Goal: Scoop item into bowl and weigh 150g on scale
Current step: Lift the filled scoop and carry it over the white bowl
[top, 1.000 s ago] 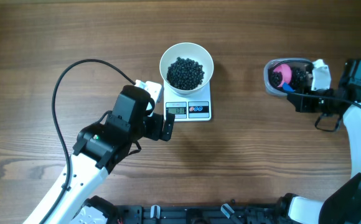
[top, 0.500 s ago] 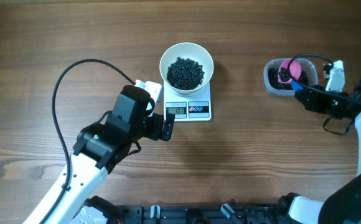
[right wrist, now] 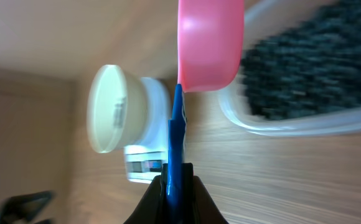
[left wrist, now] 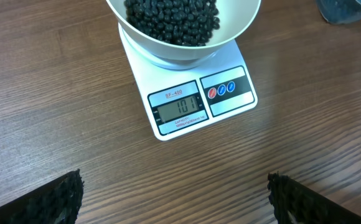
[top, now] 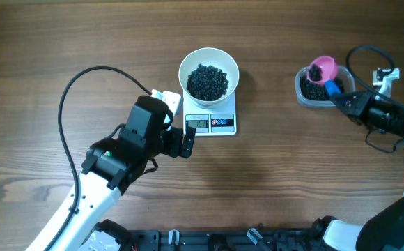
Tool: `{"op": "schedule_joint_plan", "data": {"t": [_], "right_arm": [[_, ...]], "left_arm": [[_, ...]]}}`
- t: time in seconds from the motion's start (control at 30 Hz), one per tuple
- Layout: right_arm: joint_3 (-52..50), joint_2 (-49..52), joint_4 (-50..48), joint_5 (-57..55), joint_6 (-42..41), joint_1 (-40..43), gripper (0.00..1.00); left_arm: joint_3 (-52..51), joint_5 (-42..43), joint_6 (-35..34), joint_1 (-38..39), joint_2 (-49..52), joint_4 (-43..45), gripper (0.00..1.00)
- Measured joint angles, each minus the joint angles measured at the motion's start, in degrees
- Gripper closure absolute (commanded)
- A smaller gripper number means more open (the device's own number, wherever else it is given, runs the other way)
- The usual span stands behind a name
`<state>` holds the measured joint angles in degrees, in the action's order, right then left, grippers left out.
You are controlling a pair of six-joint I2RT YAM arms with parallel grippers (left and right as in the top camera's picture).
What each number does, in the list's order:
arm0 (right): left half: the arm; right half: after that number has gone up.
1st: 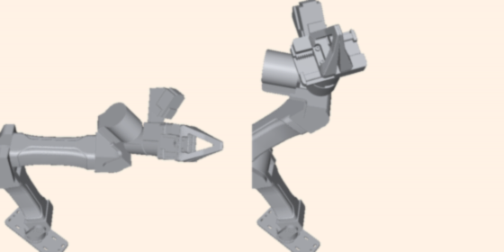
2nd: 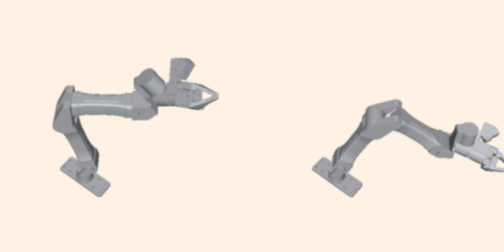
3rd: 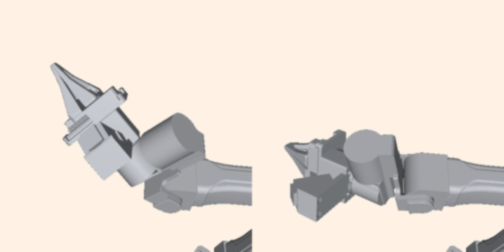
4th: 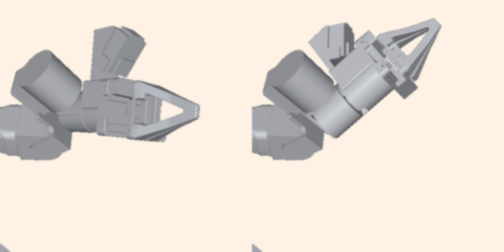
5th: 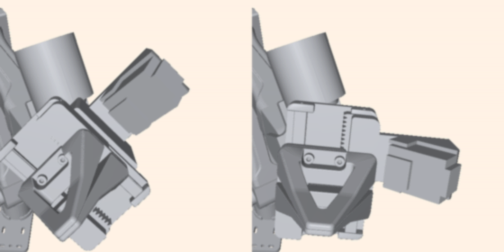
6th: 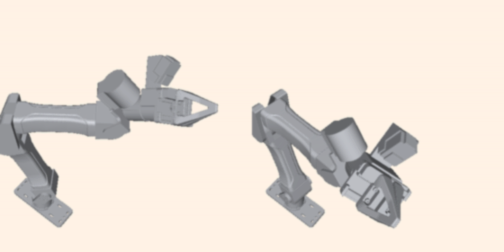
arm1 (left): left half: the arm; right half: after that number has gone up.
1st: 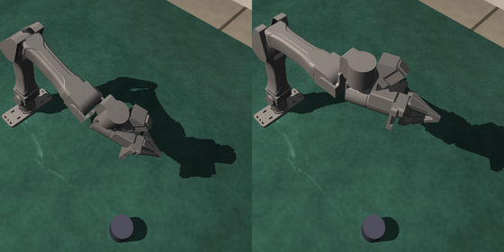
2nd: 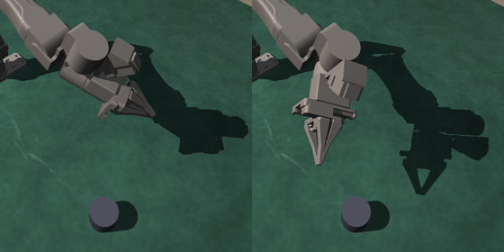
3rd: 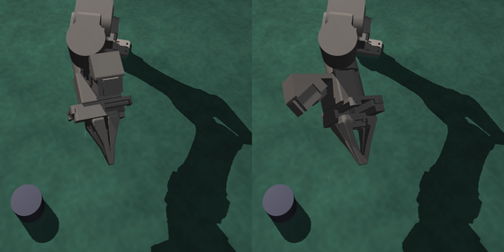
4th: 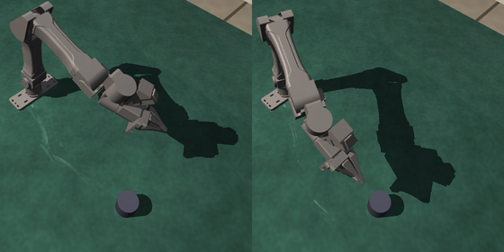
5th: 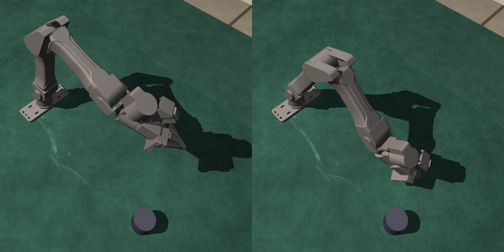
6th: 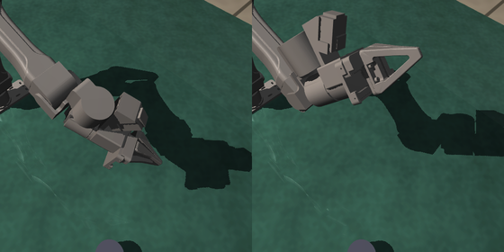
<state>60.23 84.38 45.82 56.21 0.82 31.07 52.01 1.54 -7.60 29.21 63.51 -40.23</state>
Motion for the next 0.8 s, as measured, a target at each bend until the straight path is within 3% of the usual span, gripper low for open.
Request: {"op": "schedule_joint_plan", "data": {"t": [0.4,0.6,0.8], "right_arm": [[0.0,0.0,-3.3,14.3,-10.3,-2.1,0.96],[0.0,0.0,-7.3,16.0,-12.6,-9.9,0.96],[-0.1,0.0,-18.3,16.7,-20.2,-18.4,0.96]], "left_arm": [[0.0,0.0,0.0,0.0,0.0,0.0,0.0],[0.0,0.0,0.0,0.0,0.0,0.0,0.0],[0.0,0.0,0.0,0.0,0.0,0.0,0.0]]}}
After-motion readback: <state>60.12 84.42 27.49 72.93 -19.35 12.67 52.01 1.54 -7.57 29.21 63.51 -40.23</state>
